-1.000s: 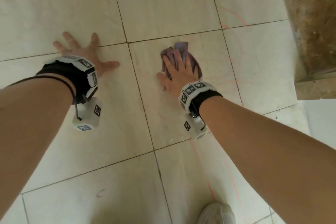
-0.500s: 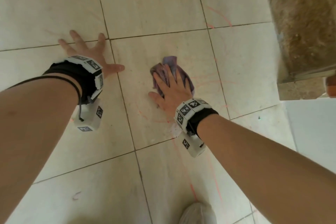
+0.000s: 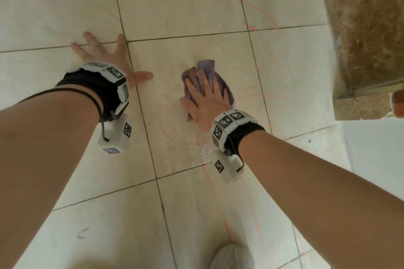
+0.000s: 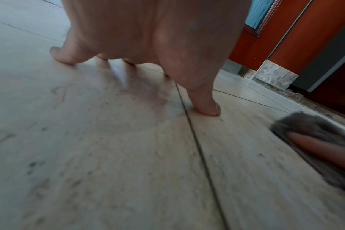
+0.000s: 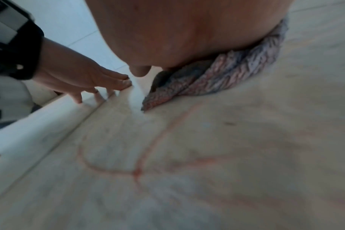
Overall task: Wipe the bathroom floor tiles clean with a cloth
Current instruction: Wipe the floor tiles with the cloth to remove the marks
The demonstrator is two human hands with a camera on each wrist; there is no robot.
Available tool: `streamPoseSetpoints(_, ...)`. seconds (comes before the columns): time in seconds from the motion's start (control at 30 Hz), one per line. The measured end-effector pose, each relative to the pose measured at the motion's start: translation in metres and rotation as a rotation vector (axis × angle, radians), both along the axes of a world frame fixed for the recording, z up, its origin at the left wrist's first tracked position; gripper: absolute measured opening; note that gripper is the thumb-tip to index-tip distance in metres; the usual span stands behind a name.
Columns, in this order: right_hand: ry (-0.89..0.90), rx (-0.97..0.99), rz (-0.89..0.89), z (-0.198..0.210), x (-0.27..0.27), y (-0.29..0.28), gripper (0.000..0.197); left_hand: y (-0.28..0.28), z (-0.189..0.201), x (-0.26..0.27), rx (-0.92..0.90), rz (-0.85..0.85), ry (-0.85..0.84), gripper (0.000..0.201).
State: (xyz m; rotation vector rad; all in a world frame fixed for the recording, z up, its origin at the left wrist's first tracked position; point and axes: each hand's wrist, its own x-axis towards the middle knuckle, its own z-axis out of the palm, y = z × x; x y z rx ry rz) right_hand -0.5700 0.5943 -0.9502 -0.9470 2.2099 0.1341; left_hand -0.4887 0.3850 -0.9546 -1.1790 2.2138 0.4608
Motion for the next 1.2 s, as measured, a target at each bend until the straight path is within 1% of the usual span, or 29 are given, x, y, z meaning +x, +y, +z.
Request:
streamPoseSetpoints(0.07,0.0,0.029,-0.025,0.002,-0.011,0.02,0.062,0.002,0.003,-0.003,0.008,0.011,-0.002,0.117)
streamPoseSetpoints(0.13,0.037,0.061,-0.082,0.003,-0.03,0.021,0.064,0.002,0.002,-0.006,0.013,0.017,-0.006,0.12)
streamPoseSetpoints(0.23,0.1,0.065,-0.172,-0.002,-0.051,-0.008,0.073,0.002,-0.002,-0.008,0.003,0.013,-0.004,0.122)
streamPoseSetpoints(0.33,0.103,0.046,-0.261,-0.006,-0.052,-0.04,0.079,0.004,0.0,-0.01,0.0,0.011,0.002,0.122)
streamPoseSetpoints(0.4,0.1,0.021,-0.222,-0.006,-0.041,-0.047,0.078,0.003,0.002,-0.011,-0.002,0.004,-0.001,0.123)
streamPoseSetpoints(0.47,0.087,-0.002,-0.107,-0.005,-0.021,-0.038,0.075,0.002,0.004,-0.011,-0.003,-0.002,-0.005,0.124)
streamPoseSetpoints(0.53,0.064,-0.008,-0.009,-0.004,-0.003,-0.014,0.072,0.003,0.006,-0.012,-0.005,0.0,-0.009,0.124)
streamPoseSetpoints(0.6,0.046,0.006,0.009,-0.003,-0.001,0.014,0.068,0.006,0.01,-0.013,-0.007,-0.006,-0.017,0.123)
streamPoseSetpoints(0.67,0.046,0.023,-0.029,-0.002,-0.018,0.031,0.066,0.008,0.012,-0.014,-0.015,-0.014,-0.019,0.121)
streamPoseSetpoints(0.73,0.072,0.05,-0.095,-0.002,-0.041,0.031,0.068,0.009,0.01,-0.014,-0.013,-0.016,-0.017,0.119)
streamPoseSetpoints(0.8,0.093,0.06,-0.183,-0.002,-0.059,0.016,0.071,0.01,0.004,-0.014,-0.007,-0.003,-0.001,0.117)
streamPoseSetpoints(0.9,0.101,0.044,-0.267,-0.004,-0.063,-0.016,0.077,0.01,-0.003,-0.012,-0.011,0.005,0.023,0.115)
streamPoseSetpoints(0.97,0.104,0.033,-0.226,-0.003,-0.054,-0.029,0.078,0.011,-0.003,-0.013,-0.017,0.007,0.03,0.114)
streamPoseSetpoints(1.03,0.087,0.016,-0.12,-0.003,-0.037,-0.027,0.076,0.011,-0.003,-0.014,-0.018,0.007,0.022,0.114)
streamPoseSetpoints(1.13,0.034,-0.003,0.011,-0.001,-0.013,0.005,0.071,0.013,0.0,-0.019,-0.021,-0.003,0.002,0.113)
streamPoseSetpoints(1.2,0.038,0.012,0.006,-0.001,-0.011,0.036,0.068,0.02,0.003,-0.026,-0.02,-0.012,-0.003,0.113)
